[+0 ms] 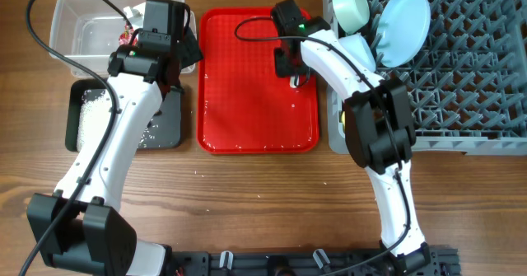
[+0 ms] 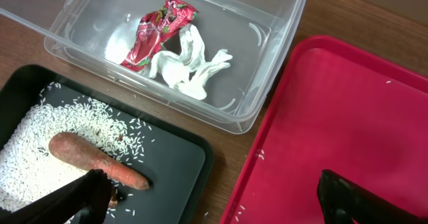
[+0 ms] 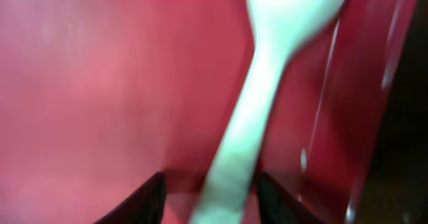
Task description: Sort waste into correct bins and load items into the dishwasher rack
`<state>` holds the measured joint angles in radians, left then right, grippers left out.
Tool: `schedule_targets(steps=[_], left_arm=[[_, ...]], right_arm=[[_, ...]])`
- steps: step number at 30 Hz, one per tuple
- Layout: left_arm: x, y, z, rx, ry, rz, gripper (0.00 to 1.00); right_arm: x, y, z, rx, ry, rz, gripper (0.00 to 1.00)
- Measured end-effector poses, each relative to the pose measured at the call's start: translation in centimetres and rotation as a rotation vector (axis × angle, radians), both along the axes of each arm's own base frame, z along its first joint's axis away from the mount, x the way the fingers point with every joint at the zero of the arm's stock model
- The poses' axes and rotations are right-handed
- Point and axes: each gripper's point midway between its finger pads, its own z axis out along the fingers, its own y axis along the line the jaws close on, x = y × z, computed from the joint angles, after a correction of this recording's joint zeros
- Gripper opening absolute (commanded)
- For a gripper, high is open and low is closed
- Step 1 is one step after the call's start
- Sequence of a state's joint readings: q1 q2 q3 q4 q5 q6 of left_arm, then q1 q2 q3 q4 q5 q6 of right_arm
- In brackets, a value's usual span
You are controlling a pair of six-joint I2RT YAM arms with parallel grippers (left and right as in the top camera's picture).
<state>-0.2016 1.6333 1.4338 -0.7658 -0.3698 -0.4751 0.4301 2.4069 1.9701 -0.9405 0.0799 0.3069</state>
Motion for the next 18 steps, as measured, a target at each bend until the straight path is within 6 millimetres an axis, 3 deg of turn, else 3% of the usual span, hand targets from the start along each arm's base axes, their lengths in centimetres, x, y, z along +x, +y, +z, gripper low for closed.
schedule_targets(steps=[2, 4, 10, 13, 15, 18], left_arm=[[0.0, 0.0, 0.0, 0.000, 0.000, 0.000, 1.00], [0.0, 0.0, 0.0, 0.000, 0.000, 0.000, 1.00], [0.0, 0.0, 0.0, 0.000, 0.000, 0.000, 1.00], [0.0, 0.0, 0.0, 0.000, 0.000, 0.000, 1.00], [0.0, 0.0, 0.0, 0.000, 0.000, 0.000, 1.00], [0.0, 0.0, 0.0, 0.000, 0.000, 0.000, 1.00]], right_arm=[[-1.1, -0.2, -0.1, -0.008, 0.042, 0.020, 0.13], [-2.1, -0.5, 0.0, -0.021, 0.078, 0.043, 0.13], [-1.8, -0.5, 0.0, -0.014, 0.067, 0.036, 0.27], [0.2, -0.2, 0.2, 0.021, -0.010, 0.019, 0.35], [1.7, -0.2, 0.3, 0.039, -0.059, 0.028, 0.51], [3.8, -0.1, 0.5, 0.055, -0.138, 0.054, 0.62]])
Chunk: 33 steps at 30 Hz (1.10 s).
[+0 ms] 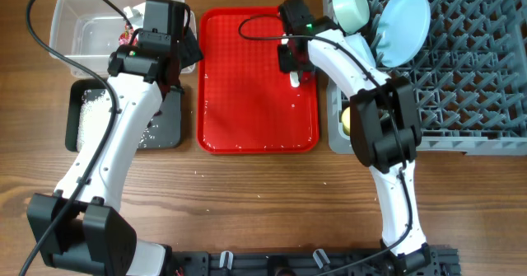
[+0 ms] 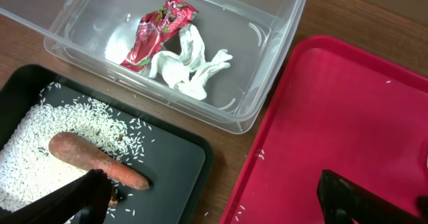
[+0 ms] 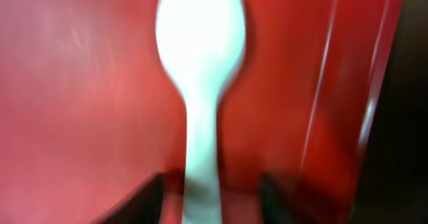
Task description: Sort waste into correct bins and load items into the dishwasher rack
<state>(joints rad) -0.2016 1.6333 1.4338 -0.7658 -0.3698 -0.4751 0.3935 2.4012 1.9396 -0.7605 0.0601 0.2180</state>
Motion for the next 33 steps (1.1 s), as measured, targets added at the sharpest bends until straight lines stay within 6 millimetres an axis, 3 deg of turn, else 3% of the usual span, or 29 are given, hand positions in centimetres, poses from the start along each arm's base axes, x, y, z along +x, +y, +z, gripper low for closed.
schedule_targets(steps=[6, 11, 19, 25, 28, 33], left_arm=[[0.0, 0.0, 0.0, 0.000, 0.000, 0.000, 1.00], [0.0, 0.0, 0.0, 0.000, 0.000, 0.000, 1.00], [0.0, 0.0, 0.0, 0.000, 0.000, 0.000, 1.00], [0.0, 0.0, 0.0, 0.000, 0.000, 0.000, 1.00], [0.0, 0.0, 0.0, 0.000, 0.000, 0.000, 1.00], [0.0, 0.0, 0.0, 0.000, 0.000, 0.000, 1.00]], right_arm=[[3.3, 0.9, 0.3, 0.019, -0.144, 0.052, 0.64], [4.9, 1.5, 0.4, 0.034, -0.215, 0.073, 0.60], [5.8, 1.2, 0.7, 0.042, -0.252, 0.069, 0.47], [6.1, 0.3, 0.1, 0.040, -0.245, 0.063, 0.24], [6.0, 0.4, 0.1, 0.050, -0.236, 0.066, 0.18], [5.4, 0.6, -0.1, 0.065, -0.203, 0.074, 0.18]])
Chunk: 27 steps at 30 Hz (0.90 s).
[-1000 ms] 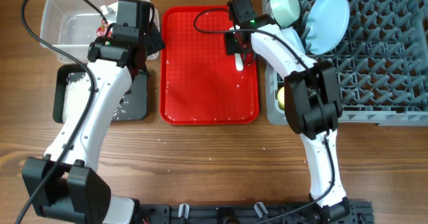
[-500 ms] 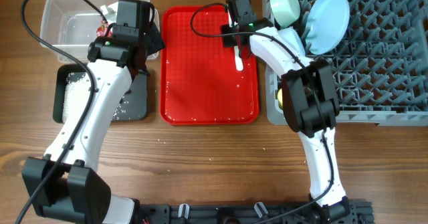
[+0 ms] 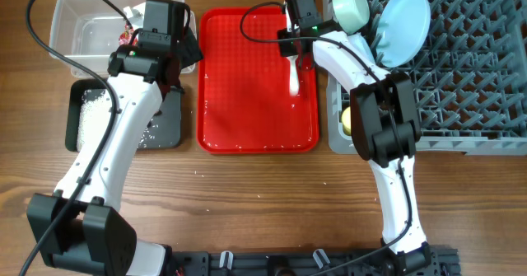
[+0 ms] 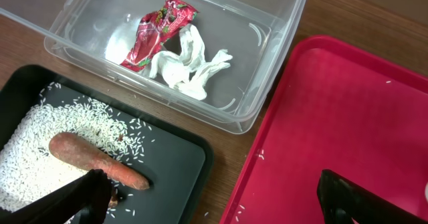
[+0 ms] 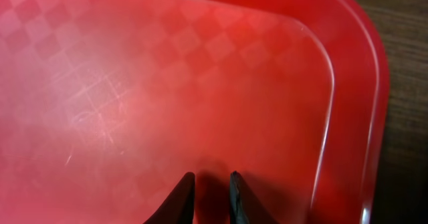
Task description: Sort waste into correct bins and load items into the dishwasher rack
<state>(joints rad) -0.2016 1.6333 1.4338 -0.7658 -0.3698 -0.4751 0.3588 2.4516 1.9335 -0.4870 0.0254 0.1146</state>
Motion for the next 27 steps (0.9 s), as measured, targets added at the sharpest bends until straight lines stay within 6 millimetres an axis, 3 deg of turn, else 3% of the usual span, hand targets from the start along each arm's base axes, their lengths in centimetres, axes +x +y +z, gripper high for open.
schedule_targets(steps=[8, 12, 15, 22, 27], left_arm=[[0.0, 0.0, 0.0, 0.000, 0.000, 0.000, 1.00], [0.0, 0.0, 0.0, 0.000, 0.000, 0.000, 1.00], [0.0, 0.0, 0.0, 0.000, 0.000, 0.000, 1.00], [0.0, 0.0, 0.0, 0.000, 0.000, 0.000, 1.00], [0.0, 0.0, 0.0, 0.000, 0.000, 0.000, 1.00]], right_arm=[[-1.0, 0.0, -0.2, -0.001, 0.052, 0.009, 0.20], [-2.9, -0.4, -0.1, -0.004, 0.140, 0.001, 0.47], [-4.5, -0.8, 0.0, -0.012, 0.203, -0.014, 0.60], [-6.3, -1.7, -0.1, -0.034, 0.283, -0.024, 0.59], [-8.0, -1.9, -0.2, -0.032, 0.353, -0.043, 0.43]])
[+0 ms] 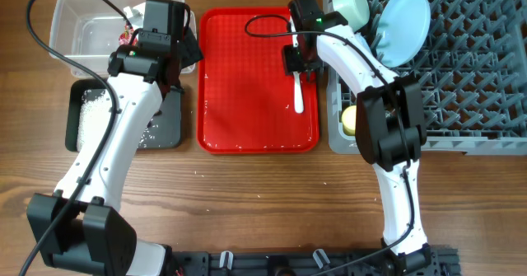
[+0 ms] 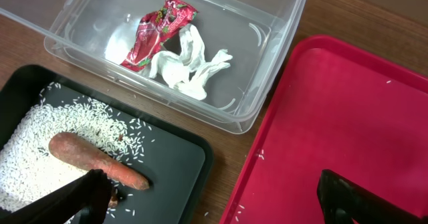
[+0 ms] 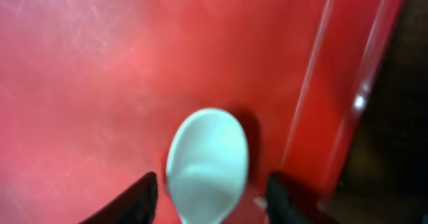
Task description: Sort waste into correct bins and load items into the dishwasher rack
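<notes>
A white spoon [image 1: 299,95] lies on the red tray [image 1: 247,103] near its right rim. My right gripper [image 1: 300,58] hovers low over the spoon's upper end. In the right wrist view the spoon's bowl [image 3: 207,160] sits between the open fingers of the right gripper [image 3: 210,190], untouched by either. My left gripper [image 2: 214,204] is open and empty, above the gap between the black tray [image 2: 174,164] and the red tray. The dishwasher rack [image 1: 461,86] stands at the right.
The rack holds a pale green bowl [image 1: 352,7], a light blue plate [image 1: 406,25] and a yellowish item [image 1: 350,119]. A clear bin [image 2: 267,70] holds a red wrapper [image 2: 154,33] and white tissue [image 2: 187,67]. A carrot [image 2: 93,160] lies on rice in the black tray.
My right gripper's fingers were close together over bare tray; now they are wide apart with the spoon's bowl between them. The spoon lies a little nearer the tray's front. The left arm is unchanged.
My right gripper first stood open astride the spoon's handle by the tray's right rim, and again a moment later. Then its fingers were nearly together at the tray's far corner, spoon behind them. Now they straddle the spoon's bowl. The left arm never moved.
</notes>
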`<state>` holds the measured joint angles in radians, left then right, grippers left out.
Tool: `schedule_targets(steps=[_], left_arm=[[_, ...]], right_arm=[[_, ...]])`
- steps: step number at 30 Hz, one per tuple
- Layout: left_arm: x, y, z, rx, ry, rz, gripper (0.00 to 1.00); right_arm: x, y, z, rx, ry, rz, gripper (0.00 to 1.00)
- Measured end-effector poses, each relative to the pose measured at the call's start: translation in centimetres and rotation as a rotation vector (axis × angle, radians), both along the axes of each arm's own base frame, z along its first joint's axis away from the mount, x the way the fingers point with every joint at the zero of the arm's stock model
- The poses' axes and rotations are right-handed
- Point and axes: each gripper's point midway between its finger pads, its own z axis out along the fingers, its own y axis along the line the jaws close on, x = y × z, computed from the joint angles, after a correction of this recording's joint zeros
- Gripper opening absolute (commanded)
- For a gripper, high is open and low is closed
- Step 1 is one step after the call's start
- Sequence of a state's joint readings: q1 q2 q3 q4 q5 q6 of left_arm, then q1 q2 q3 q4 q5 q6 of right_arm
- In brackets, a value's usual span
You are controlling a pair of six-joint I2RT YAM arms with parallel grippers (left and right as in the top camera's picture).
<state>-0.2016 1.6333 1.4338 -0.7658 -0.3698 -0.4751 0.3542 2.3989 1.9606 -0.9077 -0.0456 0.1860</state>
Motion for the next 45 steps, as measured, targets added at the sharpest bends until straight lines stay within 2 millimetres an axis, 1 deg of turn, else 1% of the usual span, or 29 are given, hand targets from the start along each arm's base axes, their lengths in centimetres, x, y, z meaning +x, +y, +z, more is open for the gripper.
schedule_targets(steps=[8, 10, 12, 13, 16, 18, 22, 26, 31, 33, 35, 37, 38, 39, 40, 41, 42, 43, 45], left_arm=[[0.0, 0.0, 0.0, 0.000, 0.000, 0.000, 1.00], [0.0, 0.0, 0.0, 0.000, 0.000, 0.000, 1.00], [0.0, 0.0, 0.0, 0.000, 0.000, 0.000, 1.00], [0.0, 0.0, 0.0, 0.000, 0.000, 0.000, 1.00], [0.0, 0.0, 0.0, 0.000, 0.000, 0.000, 1.00], [0.0, 0.0, 0.0, 0.000, 0.000, 0.000, 1.00], [0.0, 0.0, 0.0, 0.000, 0.000, 0.000, 1.00], [0.0, 0.0, 0.0, 0.000, 0.000, 0.000, 1.00], [0.0, 0.0, 0.0, 0.000, 0.000, 0.000, 1.00], [0.0, 0.0, 0.0, 0.000, 0.000, 0.000, 1.00], [0.0, 0.0, 0.0, 0.000, 0.000, 0.000, 1.00], [0.0, 0.0, 0.0, 0.000, 0.000, 0.000, 1.00], [0.0, 0.0, 0.0, 0.000, 0.000, 0.000, 1.00], [0.0, 0.0, 0.0, 0.000, 0.000, 0.000, 1.00], [0.0, 0.0, 0.0, 0.000, 0.000, 0.000, 1.00], [0.0, 0.0, 0.0, 0.000, 0.000, 0.000, 1.00], [0.0, 0.0, 0.0, 0.000, 0.000, 0.000, 1.00], [0.0, 0.0, 0.0, 0.000, 0.000, 0.000, 1.00], [0.0, 0.0, 0.0, 0.000, 0.000, 0.000, 1.00]], right_arm=[[0.1, 0.0, 0.1, 0.048, 0.017, -0.070, 0.30], [0.2, 0.2, 0.1, 0.061, 0.015, -0.080, 0.22], [0.2, 0.3, 0.1, 0.072, 0.017, -0.084, 0.16], [0.2, 0.4, 0.1, 0.074, 0.018, -0.085, 0.15], [0.2, 0.4, 0.1, 0.076, 0.019, -0.084, 0.14], [0.1, 0.4, 0.1, 0.075, 0.022, -0.084, 0.10], [-0.4, 0.4, 0.1, 0.078, 0.044, -0.082, 0.10], [-1.5, 0.3, 0.2, 0.077, 0.092, -0.076, 0.11], [-2.2, 0.2, 0.9, 0.068, 0.112, -0.076, 0.12], [-2.3, 0.1, 1.7, 0.071, 0.105, -0.072, 0.12], [-2.3, 0.2, 3.5, 0.081, 0.079, -0.070, 0.17], [-2.0, 0.2, 6.0, 0.100, 0.029, -0.067, 0.19], [-1.8, 0.3, 7.6, 0.111, -0.003, -0.066, 0.22], [-1.6, 0.3, 9.5, 0.124, -0.044, -0.065, 0.25], [-1.5, 0.3, 10.8, 0.131, -0.072, -0.064, 0.30], [-1.5, 0.2, 11.6, 0.134, -0.089, -0.064, 0.33], [-1.5, 0.2, 12.3, 0.135, -0.103, -0.062, 0.36], [-1.3, 0.1, 12.4, 0.133, -0.113, -0.066, 0.38], [-1.2, 0.0, 11.8, 0.125, -0.115, -0.066, 0.43]])
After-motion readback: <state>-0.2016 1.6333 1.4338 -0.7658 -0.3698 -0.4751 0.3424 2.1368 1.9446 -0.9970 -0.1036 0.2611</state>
